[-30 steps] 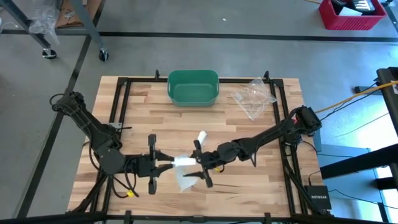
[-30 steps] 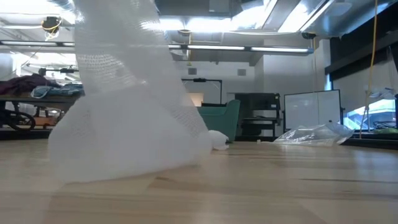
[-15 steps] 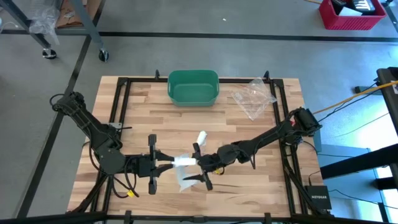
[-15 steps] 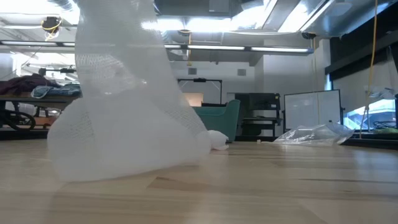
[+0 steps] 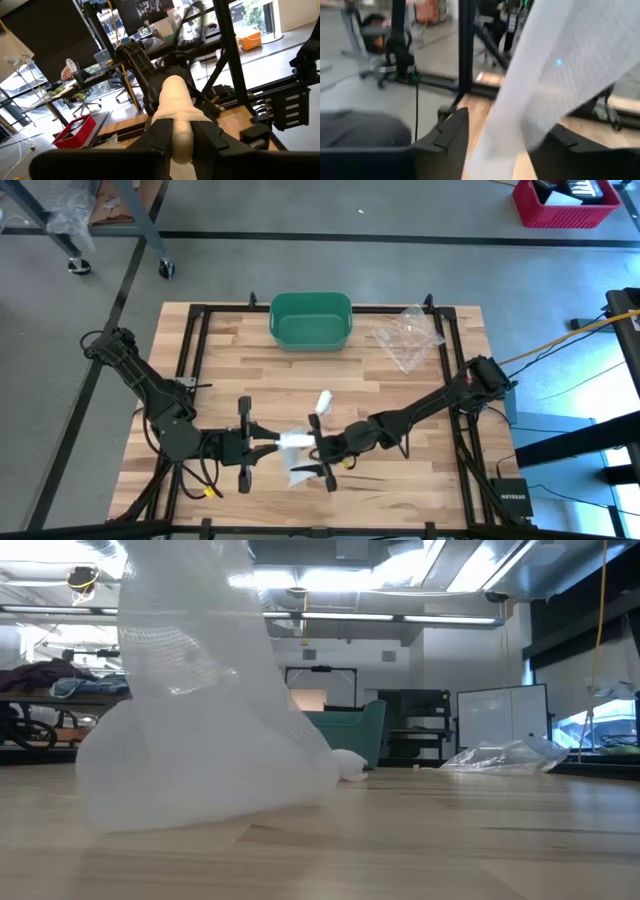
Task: Roll bandage
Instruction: Roll the bottom white bandage
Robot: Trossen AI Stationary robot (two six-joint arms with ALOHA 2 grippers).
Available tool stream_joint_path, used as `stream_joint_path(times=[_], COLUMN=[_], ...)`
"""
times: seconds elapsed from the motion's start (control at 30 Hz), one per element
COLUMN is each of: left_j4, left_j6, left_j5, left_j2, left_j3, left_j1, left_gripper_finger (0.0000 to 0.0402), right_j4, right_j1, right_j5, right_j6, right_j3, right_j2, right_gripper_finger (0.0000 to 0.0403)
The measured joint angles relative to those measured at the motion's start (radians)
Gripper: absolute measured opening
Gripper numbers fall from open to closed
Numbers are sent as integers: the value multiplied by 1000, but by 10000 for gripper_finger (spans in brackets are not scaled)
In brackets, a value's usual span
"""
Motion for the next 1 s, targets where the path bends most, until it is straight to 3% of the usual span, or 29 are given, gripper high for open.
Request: stream_joint_path(times=[0.13,0.4,0.6,0.83,1.0], left_j4=[-2,5,1,2,4], left_j6=[10,19,19,52,49], left_j5=[-1,0,-1,-21,-21], left_j2=[0,0,0,0,0], left_j3=[0,0,0,0,0], left_j1=[-14,-9,-11,-32,-2], left_gripper_finger=[40,40,40,40,40], right_j4=[-69,-49,-82,-307,-331], right_j1=[-1,-2,0,75,98], right_j5=[10,18,19,189,123], right_j6=[-12,-13,-36,-72,-73], right_j3=[-2,0,-1,-1,-2], right_j2=[-35,-59,-55,-176,-169], right_gripper_finger=[145,85,10,10,11])
